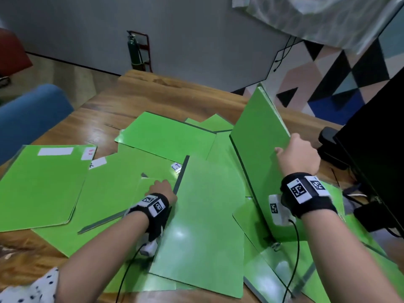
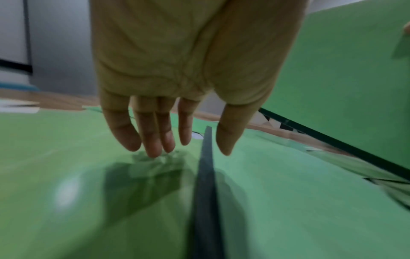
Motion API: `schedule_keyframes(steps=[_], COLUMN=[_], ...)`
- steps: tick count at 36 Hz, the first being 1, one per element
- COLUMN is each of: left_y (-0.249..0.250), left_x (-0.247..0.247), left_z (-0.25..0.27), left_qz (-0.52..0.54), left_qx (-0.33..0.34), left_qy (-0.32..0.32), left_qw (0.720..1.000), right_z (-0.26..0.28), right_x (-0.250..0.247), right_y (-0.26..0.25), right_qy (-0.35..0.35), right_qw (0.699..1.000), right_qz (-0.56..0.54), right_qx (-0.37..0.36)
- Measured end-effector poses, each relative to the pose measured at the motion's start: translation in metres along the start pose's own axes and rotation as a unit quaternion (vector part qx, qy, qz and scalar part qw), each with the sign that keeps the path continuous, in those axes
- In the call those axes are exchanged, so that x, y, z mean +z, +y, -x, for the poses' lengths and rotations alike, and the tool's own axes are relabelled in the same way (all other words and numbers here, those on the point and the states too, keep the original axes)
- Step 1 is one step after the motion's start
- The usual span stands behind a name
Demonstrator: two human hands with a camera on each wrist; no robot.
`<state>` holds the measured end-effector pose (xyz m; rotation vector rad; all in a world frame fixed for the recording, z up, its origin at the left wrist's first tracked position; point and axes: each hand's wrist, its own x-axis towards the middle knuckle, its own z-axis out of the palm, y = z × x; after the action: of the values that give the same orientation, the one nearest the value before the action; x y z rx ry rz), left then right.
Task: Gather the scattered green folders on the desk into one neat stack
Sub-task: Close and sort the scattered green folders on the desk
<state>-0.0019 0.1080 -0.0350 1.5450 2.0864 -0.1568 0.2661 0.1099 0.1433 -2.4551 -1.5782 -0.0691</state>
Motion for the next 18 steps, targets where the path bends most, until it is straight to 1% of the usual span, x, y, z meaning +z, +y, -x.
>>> schedule_keyframes(steps=[5,8,10,14,18], left_y=[0.013,0.023,0.026,0.027,0.031], left_x=[-0.025,-0.034,-0.035,-0.027,-0.025], left_z=[-0.049,-0.079,-0.097,-0.124,-0.119], left_qz=[-0.068,-0.095,-0.098,-0.125,-0.143], left_qx=[0.047,0.073,0.082,0.096,0.099], left_qy=[0.065,0.088,0.082,0.035,0.018], left_qw=[0.994,0.989,0.988,0.987,0.985], right_z=[-0.009,-0.016,-0.021,-0.027,-0.026], right_x=[0.020,0.026,0.029,0.034,0.035], right_y=[0.006,0.014,0.019,0.024,0.022], right_qy=[-0.043,-0.051,-0.049,-0.038,-0.034], right_qw=[0.998,0.997,0.997,0.997,0.997], right_qz=[0.040,0.053,0.058,0.064,0.064], right_qx=[-0.012,-0.012,-0.010,-0.006,-0.006])
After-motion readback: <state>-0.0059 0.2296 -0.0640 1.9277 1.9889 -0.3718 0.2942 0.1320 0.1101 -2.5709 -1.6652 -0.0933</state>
